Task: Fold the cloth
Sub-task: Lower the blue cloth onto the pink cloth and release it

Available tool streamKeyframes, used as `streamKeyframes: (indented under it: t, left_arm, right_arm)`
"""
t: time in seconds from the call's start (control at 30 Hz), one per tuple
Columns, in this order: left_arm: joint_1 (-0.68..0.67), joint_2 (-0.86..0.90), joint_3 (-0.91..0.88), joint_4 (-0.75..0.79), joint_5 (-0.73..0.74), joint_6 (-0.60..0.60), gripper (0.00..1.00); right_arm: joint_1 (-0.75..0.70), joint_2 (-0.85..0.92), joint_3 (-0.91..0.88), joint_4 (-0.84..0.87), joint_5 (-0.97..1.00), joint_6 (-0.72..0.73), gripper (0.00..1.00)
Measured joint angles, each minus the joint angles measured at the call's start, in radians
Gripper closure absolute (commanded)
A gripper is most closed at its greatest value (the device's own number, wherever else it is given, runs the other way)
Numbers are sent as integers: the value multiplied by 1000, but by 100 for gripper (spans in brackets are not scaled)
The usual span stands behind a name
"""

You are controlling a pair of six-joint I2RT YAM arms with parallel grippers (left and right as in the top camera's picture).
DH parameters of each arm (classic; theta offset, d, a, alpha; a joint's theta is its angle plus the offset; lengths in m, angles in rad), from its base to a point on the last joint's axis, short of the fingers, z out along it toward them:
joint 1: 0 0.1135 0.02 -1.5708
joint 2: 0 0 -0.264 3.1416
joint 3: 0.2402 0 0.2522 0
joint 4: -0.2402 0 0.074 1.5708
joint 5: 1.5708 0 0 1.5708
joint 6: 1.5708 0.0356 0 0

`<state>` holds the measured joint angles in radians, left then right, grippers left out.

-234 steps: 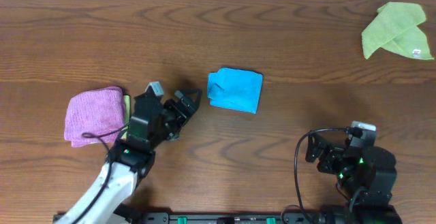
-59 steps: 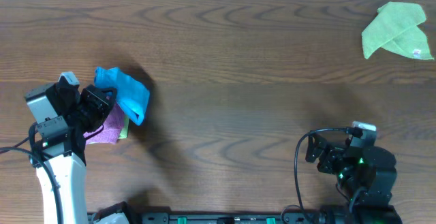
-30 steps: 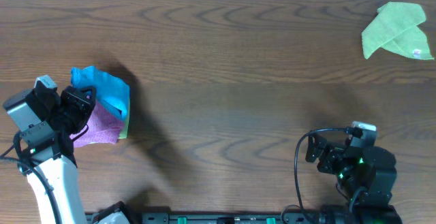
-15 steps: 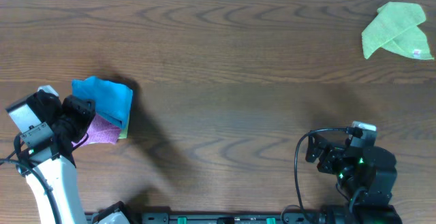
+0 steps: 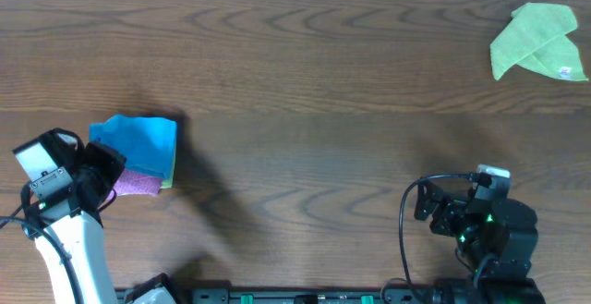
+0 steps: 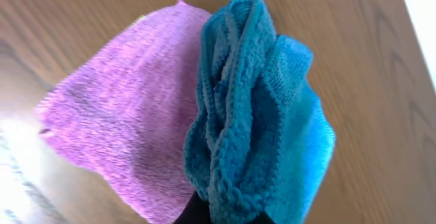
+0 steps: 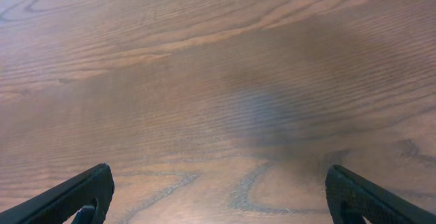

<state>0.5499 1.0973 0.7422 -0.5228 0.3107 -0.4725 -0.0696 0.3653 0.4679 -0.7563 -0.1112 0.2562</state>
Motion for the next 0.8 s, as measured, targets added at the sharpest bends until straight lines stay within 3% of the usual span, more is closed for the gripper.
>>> streamKeyframes:
  t: [0.47, 0.6, 0.73, 0.8]
  left_arm:
    - [0, 0, 0, -17, -139, 6, 94]
    - [0, 0, 0, -23, -161, 11, 81]
    - [2, 0, 0, -24, -175, 11, 78]
    - [5, 0, 0, -24, -183, 13, 69]
  right_arm:
    - [0, 0, 0, 0, 0, 0, 1]
    - [0, 0, 0, 0, 0, 0, 1]
    - [0, 0, 0, 0, 0, 0, 1]
    - [0, 0, 0, 0, 0, 0, 1]
